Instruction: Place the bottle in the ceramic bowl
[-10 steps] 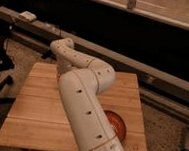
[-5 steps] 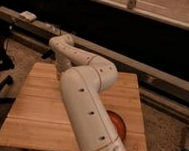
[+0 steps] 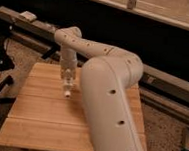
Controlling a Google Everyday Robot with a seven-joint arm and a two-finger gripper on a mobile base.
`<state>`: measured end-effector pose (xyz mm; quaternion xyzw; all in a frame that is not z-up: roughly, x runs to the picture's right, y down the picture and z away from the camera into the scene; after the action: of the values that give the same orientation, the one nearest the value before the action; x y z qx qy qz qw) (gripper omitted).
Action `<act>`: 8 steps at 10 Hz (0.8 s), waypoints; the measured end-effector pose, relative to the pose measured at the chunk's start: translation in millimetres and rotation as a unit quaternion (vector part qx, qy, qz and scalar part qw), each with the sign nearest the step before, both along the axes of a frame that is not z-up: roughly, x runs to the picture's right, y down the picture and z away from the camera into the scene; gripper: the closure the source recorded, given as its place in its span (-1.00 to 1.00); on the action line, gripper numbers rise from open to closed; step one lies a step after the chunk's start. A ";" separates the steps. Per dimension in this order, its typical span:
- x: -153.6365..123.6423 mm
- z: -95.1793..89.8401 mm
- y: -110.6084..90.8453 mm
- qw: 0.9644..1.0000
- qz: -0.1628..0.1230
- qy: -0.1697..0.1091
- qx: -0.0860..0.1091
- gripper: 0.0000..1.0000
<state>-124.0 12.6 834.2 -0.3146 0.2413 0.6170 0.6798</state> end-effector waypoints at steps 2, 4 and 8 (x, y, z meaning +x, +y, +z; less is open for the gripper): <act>36.0 -37.5 15.4 1.000 0.013 0.013 0.005 1.00; 66.8 -70.7 32.0 0.999 0.030 0.032 0.007 1.00; 120.8 -131.6 83.7 0.991 0.089 0.096 -0.009 1.00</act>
<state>-3.2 96.3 702.7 -0.2804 0.2823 0.7003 0.5926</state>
